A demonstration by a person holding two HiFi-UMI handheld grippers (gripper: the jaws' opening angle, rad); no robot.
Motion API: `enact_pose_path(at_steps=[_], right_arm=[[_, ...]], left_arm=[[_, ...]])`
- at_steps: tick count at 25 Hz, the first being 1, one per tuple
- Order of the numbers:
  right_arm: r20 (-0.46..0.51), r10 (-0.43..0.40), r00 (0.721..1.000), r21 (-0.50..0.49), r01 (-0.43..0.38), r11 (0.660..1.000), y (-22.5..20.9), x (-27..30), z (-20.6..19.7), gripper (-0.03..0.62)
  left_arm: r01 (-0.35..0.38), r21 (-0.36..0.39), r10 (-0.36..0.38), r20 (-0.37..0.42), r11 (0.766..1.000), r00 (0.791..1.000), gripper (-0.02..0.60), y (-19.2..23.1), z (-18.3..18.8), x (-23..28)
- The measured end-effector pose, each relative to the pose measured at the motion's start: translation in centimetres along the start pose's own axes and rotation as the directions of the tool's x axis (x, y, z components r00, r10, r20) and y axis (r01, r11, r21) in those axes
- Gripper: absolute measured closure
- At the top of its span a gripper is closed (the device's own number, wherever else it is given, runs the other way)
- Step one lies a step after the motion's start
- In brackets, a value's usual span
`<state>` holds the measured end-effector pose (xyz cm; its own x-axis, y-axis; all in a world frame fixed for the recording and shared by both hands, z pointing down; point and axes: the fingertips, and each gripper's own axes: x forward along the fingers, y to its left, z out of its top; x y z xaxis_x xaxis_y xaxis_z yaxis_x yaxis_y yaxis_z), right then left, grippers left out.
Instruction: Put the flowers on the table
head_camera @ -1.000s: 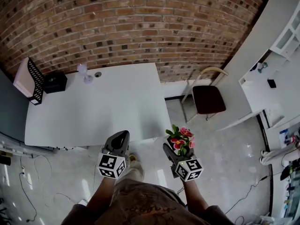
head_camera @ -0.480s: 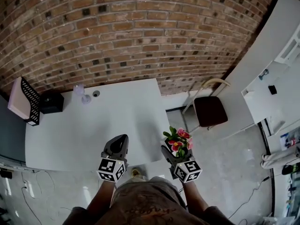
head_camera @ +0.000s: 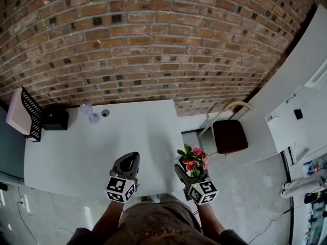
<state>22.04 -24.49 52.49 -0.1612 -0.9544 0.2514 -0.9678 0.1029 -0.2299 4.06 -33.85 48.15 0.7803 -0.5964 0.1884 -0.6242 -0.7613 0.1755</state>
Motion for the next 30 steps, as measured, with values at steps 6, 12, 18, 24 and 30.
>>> enact_pose_path(at_steps=[6,12,18,24,30], right_arm=[[-0.019,0.049,0.999,-0.024,-0.050,0.998,-1.1,3.0,1.1,0.240],[-0.044,0.113,0.993,-0.043,-0.115,0.992,-1.2,5.7,1.6,0.240],[-0.049,0.162,0.986,-0.073,-0.165,0.984,-1.8,8.6,2.7,0.240],[-0.068,0.204,0.977,-0.086,-0.210,0.974,-2.6,12.0,2.6,0.240],[-0.088,0.227,0.970,-0.087,-0.235,0.968,-3.8,15.0,2.1,0.240]], left_arm=[[-0.048,-0.016,0.048,-0.001,0.999,0.999,0.560,1.3,0.3,1.1],[-0.091,-0.033,0.091,0.003,0.995,0.996,0.560,1.9,0.7,1.7],[-0.125,-0.043,0.126,0.009,0.991,0.992,0.560,2.2,1.2,2.5],[-0.149,-0.055,0.149,0.009,0.987,0.989,0.560,2.3,1.7,3.5],[-0.176,-0.053,0.175,-0.013,0.983,0.984,0.560,2.6,1.3,4.4]])
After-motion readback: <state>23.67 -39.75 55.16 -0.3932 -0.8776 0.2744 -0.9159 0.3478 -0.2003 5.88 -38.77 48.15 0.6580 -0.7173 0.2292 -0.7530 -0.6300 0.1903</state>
